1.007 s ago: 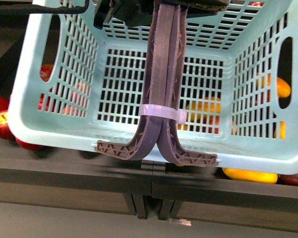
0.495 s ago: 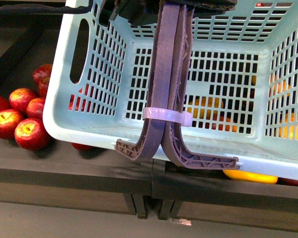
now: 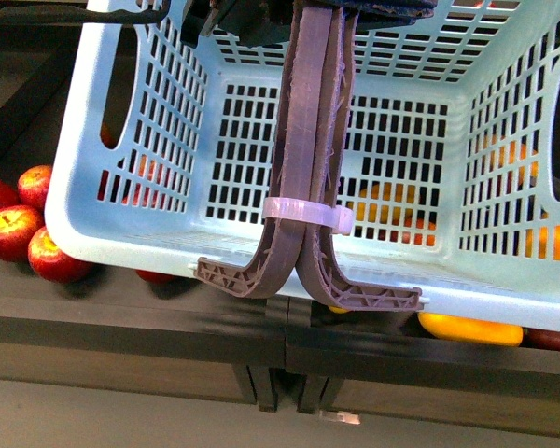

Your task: Pick mango and avocado into basket

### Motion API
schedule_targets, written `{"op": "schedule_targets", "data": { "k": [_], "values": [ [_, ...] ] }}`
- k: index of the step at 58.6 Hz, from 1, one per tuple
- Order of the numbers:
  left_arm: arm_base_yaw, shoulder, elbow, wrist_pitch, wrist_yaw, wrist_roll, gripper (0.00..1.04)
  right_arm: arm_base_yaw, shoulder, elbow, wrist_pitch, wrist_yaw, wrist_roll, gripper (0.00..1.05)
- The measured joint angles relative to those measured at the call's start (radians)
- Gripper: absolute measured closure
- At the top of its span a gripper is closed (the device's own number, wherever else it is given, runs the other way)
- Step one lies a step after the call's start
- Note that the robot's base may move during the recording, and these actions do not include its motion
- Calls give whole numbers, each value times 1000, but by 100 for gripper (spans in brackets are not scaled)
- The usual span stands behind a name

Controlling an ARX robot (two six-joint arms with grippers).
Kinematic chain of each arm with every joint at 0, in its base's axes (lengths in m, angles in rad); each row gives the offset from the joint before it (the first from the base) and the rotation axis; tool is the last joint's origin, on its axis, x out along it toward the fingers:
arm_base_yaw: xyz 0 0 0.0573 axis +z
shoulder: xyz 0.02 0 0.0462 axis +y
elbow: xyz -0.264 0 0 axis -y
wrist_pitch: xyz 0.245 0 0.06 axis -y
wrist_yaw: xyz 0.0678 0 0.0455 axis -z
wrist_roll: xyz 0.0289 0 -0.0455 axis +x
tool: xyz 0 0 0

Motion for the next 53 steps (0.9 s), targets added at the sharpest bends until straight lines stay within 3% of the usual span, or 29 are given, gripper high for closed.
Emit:
{"op": "schedule_targets", "data": {
  "k": [18, 39, 53],
  "values": [
    [0, 0, 0, 0, 5, 0, 99, 0, 151, 194, -124, -1, 125, 9],
    [0, 0, 0, 0, 0, 0, 99, -8, 225, 309, -154, 12, 140, 9],
    [0, 0, 0, 0, 1, 0, 99, -16, 228, 312, -154, 4, 140, 35]
  ]
}}
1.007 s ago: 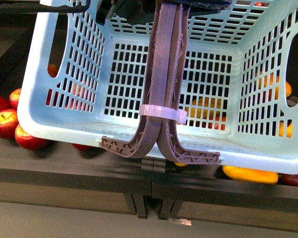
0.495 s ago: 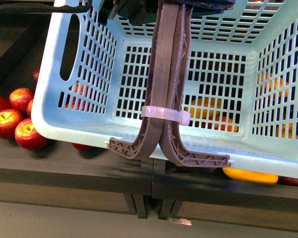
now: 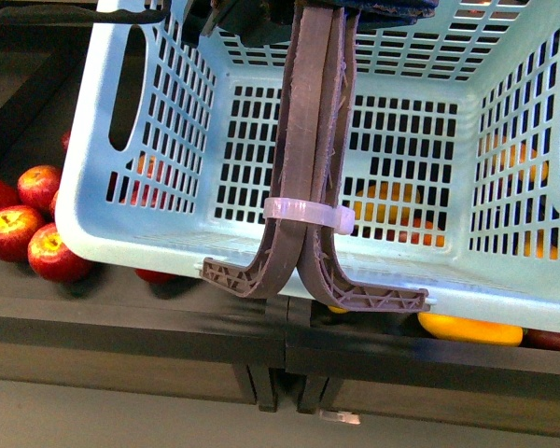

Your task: Pick mango and avocado into basket

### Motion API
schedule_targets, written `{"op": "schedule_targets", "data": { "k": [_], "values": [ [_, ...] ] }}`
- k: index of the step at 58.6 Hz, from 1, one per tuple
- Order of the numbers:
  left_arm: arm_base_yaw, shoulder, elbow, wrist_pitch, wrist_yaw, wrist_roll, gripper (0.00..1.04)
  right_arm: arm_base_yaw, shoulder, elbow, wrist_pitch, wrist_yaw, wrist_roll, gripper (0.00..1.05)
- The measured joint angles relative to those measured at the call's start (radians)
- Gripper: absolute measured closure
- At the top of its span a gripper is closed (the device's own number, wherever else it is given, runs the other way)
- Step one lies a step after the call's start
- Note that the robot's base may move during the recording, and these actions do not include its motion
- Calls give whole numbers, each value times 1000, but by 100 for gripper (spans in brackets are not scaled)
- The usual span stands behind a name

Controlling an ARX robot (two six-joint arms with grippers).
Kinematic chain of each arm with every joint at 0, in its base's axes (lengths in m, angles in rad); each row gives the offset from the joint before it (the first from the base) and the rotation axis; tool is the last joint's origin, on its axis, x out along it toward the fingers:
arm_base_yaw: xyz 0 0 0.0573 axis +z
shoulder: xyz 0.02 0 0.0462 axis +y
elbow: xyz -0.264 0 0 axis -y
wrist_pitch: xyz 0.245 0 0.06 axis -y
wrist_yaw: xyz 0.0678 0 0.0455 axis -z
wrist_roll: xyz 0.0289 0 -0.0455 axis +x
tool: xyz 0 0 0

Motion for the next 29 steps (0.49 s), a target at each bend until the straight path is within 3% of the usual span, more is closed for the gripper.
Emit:
{"op": "schedule_targets", "data": {
  "k": [18, 29],
  "values": [
    [0, 0, 0, 0, 3, 0, 99, -26, -111, -151, 106, 2, -6, 39],
    [0, 0, 0, 0, 0, 0, 99, -73, -378, -363, 245, 47, -58, 39]
  ]
}}
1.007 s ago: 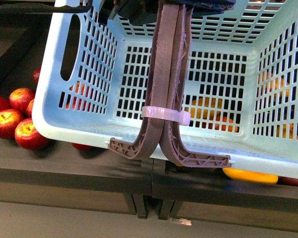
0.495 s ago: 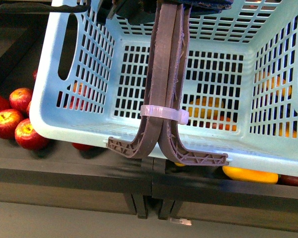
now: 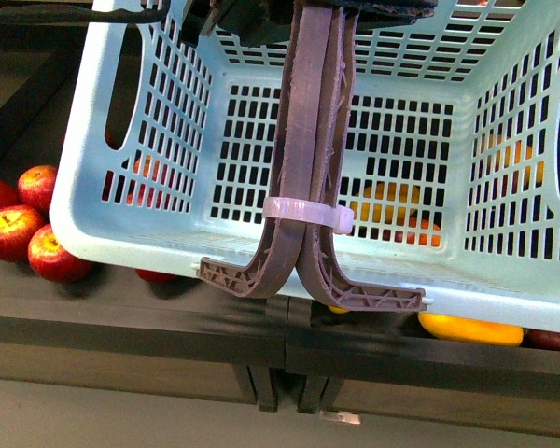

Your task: Pick mango and avocado into basket

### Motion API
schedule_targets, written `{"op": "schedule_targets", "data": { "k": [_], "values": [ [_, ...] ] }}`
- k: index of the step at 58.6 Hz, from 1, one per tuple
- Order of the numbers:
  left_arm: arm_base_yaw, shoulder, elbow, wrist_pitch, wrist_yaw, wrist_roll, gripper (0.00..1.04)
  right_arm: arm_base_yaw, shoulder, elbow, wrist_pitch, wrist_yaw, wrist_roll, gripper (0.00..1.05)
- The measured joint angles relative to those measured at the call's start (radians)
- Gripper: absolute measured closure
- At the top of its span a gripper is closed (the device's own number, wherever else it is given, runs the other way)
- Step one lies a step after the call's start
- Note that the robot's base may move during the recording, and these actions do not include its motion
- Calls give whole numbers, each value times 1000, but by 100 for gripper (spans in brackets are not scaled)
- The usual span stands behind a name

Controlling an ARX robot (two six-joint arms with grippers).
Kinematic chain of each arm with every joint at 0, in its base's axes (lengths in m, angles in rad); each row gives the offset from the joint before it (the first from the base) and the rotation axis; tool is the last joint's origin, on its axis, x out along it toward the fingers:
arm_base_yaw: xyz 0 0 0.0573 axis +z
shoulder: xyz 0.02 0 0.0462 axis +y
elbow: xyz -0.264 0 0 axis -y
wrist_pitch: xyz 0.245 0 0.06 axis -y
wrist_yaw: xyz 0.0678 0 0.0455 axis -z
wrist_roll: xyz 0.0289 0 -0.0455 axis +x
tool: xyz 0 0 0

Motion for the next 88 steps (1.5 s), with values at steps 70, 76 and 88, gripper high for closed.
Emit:
{"op": "schedule_targets", "data": {
  "k": [70, 76, 88],
  "values": [
    [0, 0, 0, 0, 2, 0, 99, 537, -904, -452, -1, -55, -226, 26],
    [0, 0, 0, 0, 2, 0, 99, 538, -898, -460, 22, -11, -243, 12],
    [-2, 4, 0, -1, -3, 2, 99, 532, -922, -468, 55, 35, -267, 9]
  ]
}}
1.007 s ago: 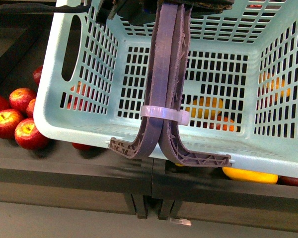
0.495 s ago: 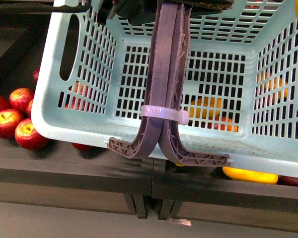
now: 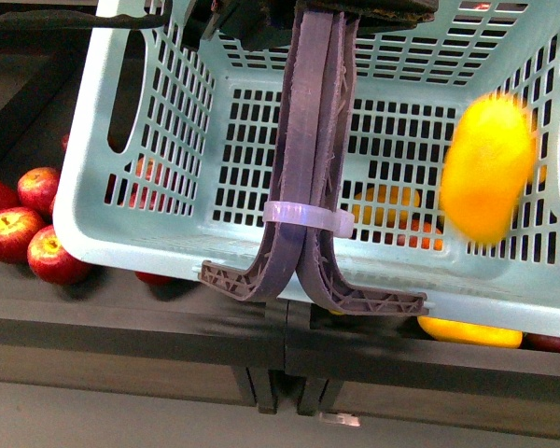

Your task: Pick mango and avocado into basket

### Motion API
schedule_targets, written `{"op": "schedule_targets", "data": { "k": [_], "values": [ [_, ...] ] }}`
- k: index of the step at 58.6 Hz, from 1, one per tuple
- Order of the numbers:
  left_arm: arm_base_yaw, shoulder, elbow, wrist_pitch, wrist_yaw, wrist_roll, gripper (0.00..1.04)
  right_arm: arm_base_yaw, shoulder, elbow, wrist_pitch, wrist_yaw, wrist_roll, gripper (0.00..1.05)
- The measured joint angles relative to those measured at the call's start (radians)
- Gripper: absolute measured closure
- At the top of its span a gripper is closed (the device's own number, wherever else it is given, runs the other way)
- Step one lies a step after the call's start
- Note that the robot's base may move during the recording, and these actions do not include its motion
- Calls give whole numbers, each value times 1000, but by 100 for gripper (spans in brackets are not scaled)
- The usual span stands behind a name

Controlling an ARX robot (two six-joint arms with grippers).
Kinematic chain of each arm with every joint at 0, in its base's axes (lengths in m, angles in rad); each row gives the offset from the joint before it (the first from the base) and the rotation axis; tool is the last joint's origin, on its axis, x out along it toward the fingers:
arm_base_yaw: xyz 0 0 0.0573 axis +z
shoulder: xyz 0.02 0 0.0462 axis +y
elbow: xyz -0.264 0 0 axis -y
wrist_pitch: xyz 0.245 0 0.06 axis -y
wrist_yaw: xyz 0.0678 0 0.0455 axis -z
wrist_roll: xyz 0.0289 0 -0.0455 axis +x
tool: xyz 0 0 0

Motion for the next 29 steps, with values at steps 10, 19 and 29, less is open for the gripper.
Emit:
{"op": "schedule_targets", "data": {
  "k": [10, 19, 29],
  "values": [
    [2, 1, 0, 0, -4, 0, 99, 7, -218, -32, 4, 162, -115, 9],
    [2, 1, 0, 0, -1, 0, 99, 90, -450, -118, -2, 366, -238, 9],
    [2, 1, 0, 0, 3, -2, 99, 275, -636, -270, 36, 595, -401, 9]
  ]
}}
